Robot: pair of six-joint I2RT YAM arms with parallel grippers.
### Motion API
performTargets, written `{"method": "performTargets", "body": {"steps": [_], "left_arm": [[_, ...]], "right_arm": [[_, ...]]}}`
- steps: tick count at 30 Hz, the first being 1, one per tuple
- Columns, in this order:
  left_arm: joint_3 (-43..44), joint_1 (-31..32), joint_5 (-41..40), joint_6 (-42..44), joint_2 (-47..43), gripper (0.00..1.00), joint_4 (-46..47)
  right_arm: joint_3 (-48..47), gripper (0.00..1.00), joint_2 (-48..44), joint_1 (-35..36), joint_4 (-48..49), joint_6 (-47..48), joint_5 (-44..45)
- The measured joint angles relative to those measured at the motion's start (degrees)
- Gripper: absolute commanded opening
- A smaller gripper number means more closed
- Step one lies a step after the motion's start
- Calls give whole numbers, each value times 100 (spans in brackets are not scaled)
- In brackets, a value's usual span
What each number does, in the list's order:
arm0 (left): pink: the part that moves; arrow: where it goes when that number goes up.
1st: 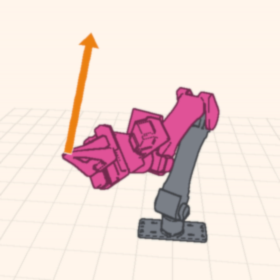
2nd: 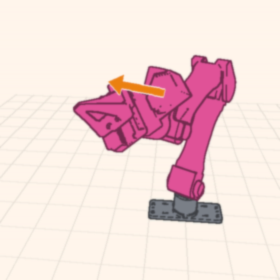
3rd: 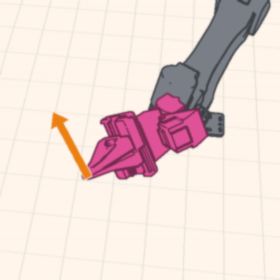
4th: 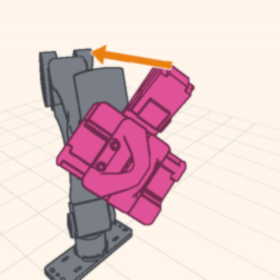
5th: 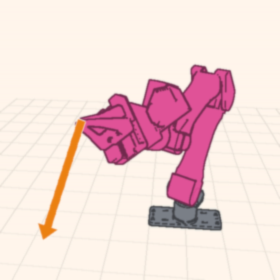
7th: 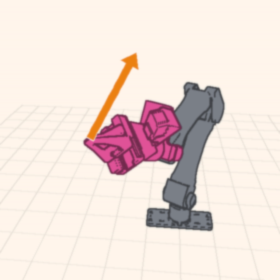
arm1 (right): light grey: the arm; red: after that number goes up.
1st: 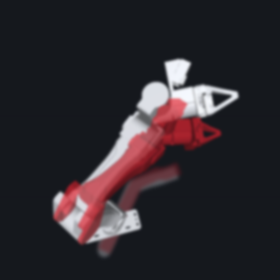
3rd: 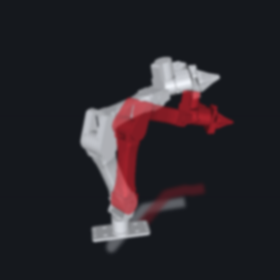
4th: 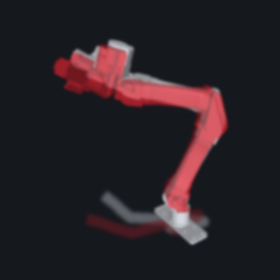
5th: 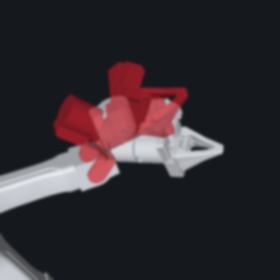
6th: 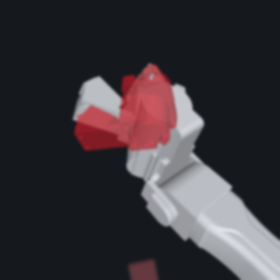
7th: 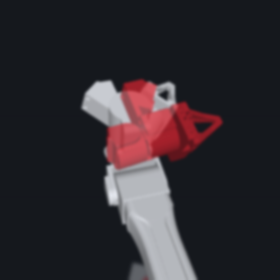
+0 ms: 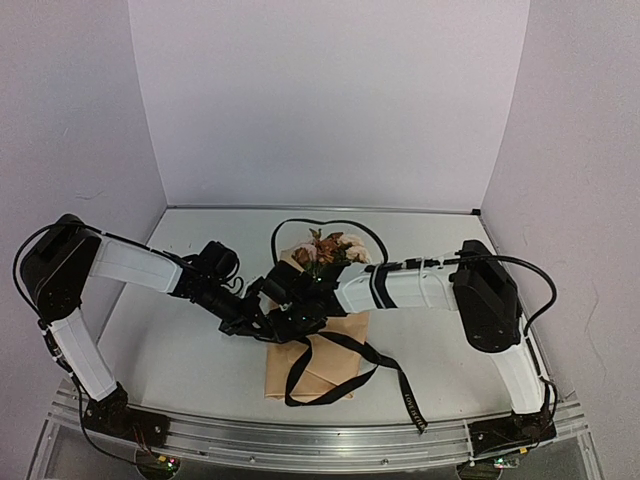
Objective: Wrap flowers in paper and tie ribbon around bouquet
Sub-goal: Cross the ribbon over the folded bouquet.
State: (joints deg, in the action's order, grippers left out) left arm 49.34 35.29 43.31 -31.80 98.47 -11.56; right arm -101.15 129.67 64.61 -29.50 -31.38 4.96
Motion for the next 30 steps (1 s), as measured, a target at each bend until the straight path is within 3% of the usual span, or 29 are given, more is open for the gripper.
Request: {"method": "performTargets", "body": {"steps": [5,7,21,26,30], "left_arm": [[0,0,1,-5,-5,0,20],[0,0,2,-8,-5,0,27],[-72,-19,6,-33,-28,1,176],[-210,-141,7,-167,-330,4,289],[-264,-257,9,-297,-593,4,453]], "right_arm": [[-136,9,78,-43,-65,-10,17],[-153,5,78,-66,-63,-24,15],[-235,3,72,-344,-12,-189,-264],[-224,7,33,-430,171,-325,-543],[-192,31,-2,-467,277,-374,-595]]}}
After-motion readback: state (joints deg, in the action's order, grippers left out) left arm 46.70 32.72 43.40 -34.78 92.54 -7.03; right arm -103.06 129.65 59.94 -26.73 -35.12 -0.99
